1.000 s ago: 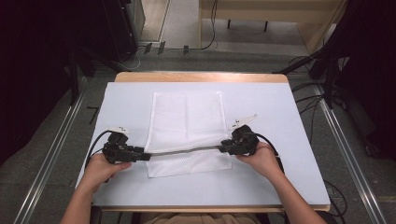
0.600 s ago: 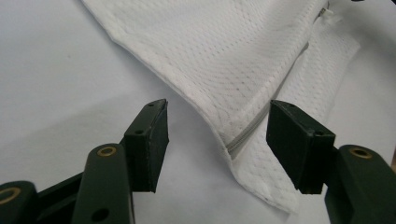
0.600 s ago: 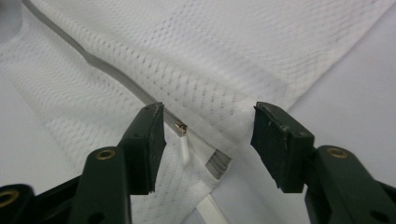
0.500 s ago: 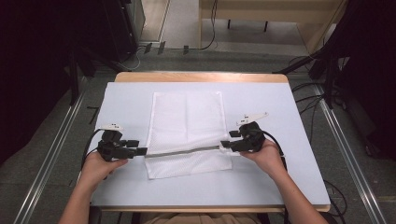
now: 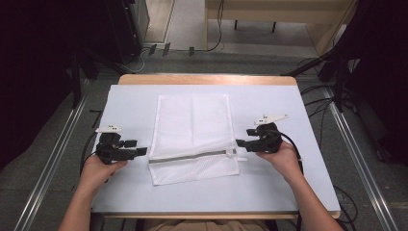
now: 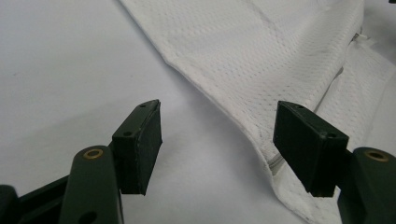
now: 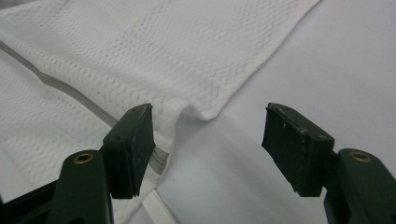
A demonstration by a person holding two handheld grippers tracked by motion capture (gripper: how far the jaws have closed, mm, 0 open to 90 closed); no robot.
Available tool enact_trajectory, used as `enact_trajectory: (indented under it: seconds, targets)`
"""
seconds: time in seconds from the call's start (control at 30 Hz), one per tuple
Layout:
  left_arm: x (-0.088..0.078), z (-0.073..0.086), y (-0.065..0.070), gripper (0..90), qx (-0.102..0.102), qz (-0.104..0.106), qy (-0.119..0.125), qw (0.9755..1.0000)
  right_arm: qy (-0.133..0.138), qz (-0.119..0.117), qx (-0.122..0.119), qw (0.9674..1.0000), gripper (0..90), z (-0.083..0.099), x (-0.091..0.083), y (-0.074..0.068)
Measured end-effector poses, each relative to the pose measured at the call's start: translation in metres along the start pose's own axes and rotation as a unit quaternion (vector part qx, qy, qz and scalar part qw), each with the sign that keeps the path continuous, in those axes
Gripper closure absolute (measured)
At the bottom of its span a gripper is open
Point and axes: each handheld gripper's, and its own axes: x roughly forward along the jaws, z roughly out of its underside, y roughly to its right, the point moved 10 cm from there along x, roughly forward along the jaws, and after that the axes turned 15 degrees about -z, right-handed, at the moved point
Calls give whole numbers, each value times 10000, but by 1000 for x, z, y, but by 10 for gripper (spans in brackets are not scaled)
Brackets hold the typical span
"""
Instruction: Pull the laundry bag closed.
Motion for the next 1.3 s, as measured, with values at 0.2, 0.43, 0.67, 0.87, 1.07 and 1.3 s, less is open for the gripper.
enact_trajectory:
  seconds: [0.2, 0.43, 0.67, 0.87, 1.07, 1.3]
  targets:
    - [0, 2, -7, 319, -80, -90, -1, 9999, 205, 114, -64, 9997, 331, -2, -11, 8]
    - [0, 3, -16, 302, -112, -250, 48, 9996, 372, 312, -47, 9988, 297, -1, -24, 22]
    - [4, 3, -22, 291, -150, -433, 31, 9989, 372, 607, -50, 9975, 268, 5, -28, 37]
    - [6, 5, -22, 289, -179, -439, -57, 9989, 221, 679, -40, 9974, 268, 10, -25, 39]
    - [8, 7, -21, 289, -194, -434, -137, 9988, 60, 455, -58, 9989, 229, 14, -20, 35]
    - [10, 10, -21, 289, -140, -454, -245, 9986, 1, 365, -10, 9993, 247, 16, -18, 33]
